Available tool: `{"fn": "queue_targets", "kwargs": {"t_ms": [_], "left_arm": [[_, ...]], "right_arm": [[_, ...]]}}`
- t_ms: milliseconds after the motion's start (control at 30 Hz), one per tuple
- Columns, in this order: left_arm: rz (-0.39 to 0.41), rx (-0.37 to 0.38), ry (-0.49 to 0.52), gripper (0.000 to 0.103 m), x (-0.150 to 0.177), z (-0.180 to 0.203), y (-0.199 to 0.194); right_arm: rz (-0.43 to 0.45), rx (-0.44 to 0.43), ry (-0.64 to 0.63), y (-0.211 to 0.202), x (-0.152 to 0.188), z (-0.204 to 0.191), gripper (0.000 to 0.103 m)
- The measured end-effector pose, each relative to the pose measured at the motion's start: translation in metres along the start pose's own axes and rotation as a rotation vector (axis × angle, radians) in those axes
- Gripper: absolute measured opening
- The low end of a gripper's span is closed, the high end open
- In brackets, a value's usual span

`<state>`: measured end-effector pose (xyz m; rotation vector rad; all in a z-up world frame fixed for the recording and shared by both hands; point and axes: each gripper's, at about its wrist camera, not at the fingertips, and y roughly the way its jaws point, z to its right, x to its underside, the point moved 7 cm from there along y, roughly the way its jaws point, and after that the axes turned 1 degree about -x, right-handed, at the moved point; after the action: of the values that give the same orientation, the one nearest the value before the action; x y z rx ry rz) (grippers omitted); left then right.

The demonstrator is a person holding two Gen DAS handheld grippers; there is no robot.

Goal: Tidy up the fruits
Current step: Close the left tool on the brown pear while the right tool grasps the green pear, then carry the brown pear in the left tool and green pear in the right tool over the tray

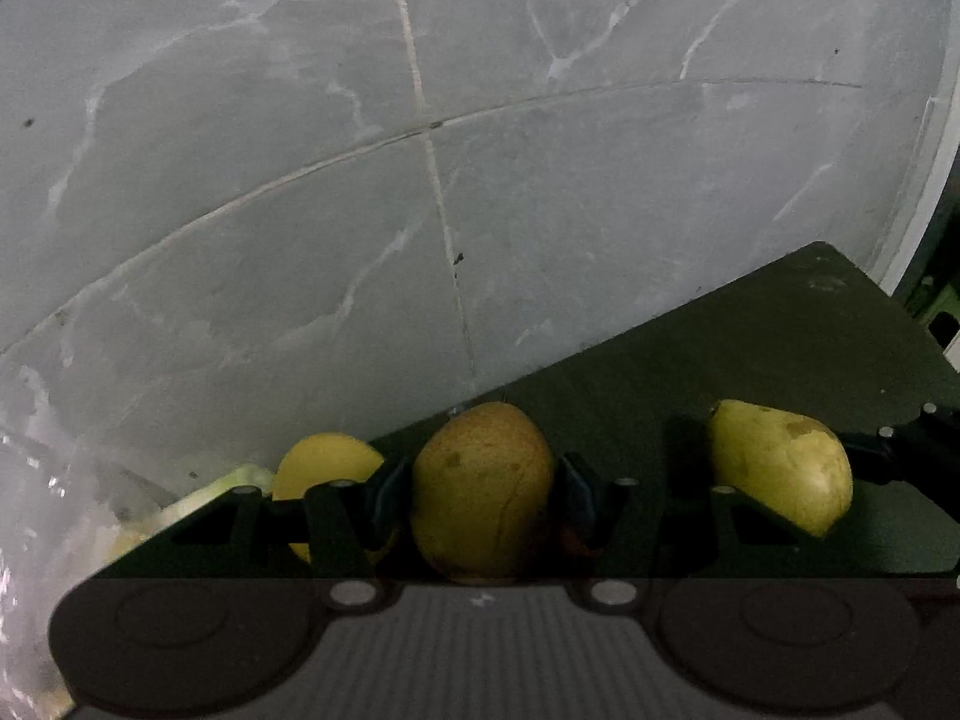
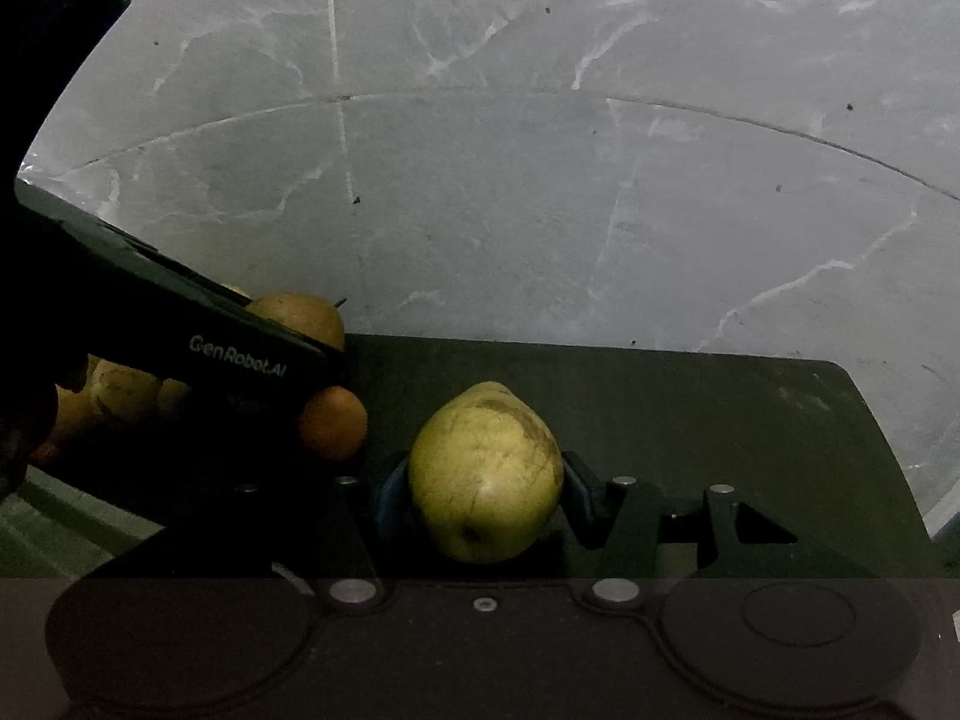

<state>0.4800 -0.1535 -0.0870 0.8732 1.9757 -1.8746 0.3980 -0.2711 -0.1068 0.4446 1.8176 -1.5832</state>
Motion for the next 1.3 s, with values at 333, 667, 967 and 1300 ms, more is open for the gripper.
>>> {"fn": "queue_targets", "kwargs": {"t_ms": [333, 667, 967, 1300], "left_arm": [[0.011, 0.04, -0.027, 0.058, 0.011, -0.018, -0.027], [0.028, 0.076, -0.082, 0.058, 0.034, -0.037, -0.062], [0.02, 0.086, -0.168, 0.058, 0.083, -0.062, -0.101], [0.013, 0.069, -0.251, 0.058, 0.134, -0.098, -0.125]], "right_arm": [[0.026, -0.004, 0.0, -0.037, 0.005, -0.019, 0.054], [0.03, -0.029, 0.031, -0.072, 0.012, -0.048, 0.054], [0.013, -0.07, 0.049, -0.095, 0.028, -0.086, 0.054], [-0.02, -0.139, 0.003, -0.102, 0.045, -0.135, 0.054]]}}
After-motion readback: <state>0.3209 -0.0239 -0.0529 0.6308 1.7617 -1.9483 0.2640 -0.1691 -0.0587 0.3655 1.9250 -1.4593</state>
